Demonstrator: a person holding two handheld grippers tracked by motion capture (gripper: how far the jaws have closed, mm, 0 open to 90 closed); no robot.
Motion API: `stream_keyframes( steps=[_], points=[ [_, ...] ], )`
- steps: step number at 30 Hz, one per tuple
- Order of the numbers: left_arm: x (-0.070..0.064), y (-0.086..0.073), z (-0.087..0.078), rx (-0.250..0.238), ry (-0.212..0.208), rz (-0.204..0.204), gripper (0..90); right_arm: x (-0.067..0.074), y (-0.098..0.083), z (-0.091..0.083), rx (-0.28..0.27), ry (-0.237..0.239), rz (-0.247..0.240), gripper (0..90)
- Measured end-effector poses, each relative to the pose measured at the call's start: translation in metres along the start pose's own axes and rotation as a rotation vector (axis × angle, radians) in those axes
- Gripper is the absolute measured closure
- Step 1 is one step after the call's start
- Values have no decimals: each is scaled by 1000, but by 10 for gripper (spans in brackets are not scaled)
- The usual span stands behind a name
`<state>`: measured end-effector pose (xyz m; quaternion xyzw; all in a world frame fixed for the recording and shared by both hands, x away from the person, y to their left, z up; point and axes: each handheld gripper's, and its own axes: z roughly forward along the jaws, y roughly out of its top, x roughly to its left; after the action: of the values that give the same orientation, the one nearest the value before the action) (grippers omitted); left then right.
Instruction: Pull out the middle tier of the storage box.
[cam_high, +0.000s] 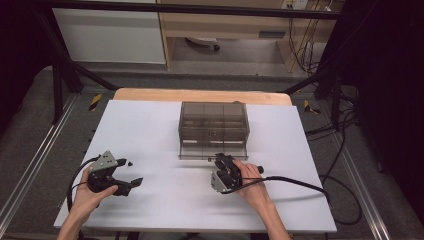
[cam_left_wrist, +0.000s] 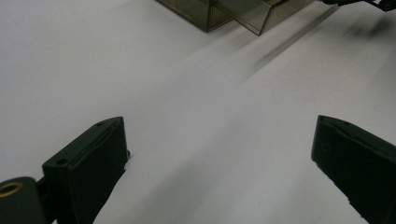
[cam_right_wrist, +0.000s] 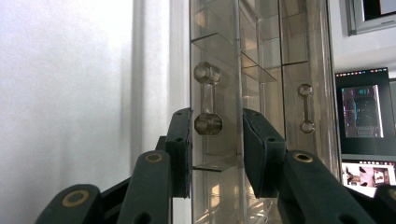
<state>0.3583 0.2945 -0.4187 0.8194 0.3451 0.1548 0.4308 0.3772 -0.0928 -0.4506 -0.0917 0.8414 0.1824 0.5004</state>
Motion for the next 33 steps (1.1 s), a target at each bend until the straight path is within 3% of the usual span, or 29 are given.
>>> stream_keyframes(
  steps=[10, 16, 21, 27, 33],
  points=[
    [0, 0, 0, 0, 0, 0, 31, 0, -1, -1, 6, 1, 33, 606],
    [0, 0, 1, 2, -2, 1, 31, 0, -1, 0, 16, 15, 86, 521],
    [0, 0, 1, 4, -4, 1, 30, -2, 0, -2, -7, 20, 129, 448],
    [0, 0, 1, 4, -5, 0, 30, -6, 2, -6, -48, 32, 230, 339],
    [0, 0, 1, 5, -5, -1, 30, -12, 3, -10, -71, 53, 364, 241]
  ],
)
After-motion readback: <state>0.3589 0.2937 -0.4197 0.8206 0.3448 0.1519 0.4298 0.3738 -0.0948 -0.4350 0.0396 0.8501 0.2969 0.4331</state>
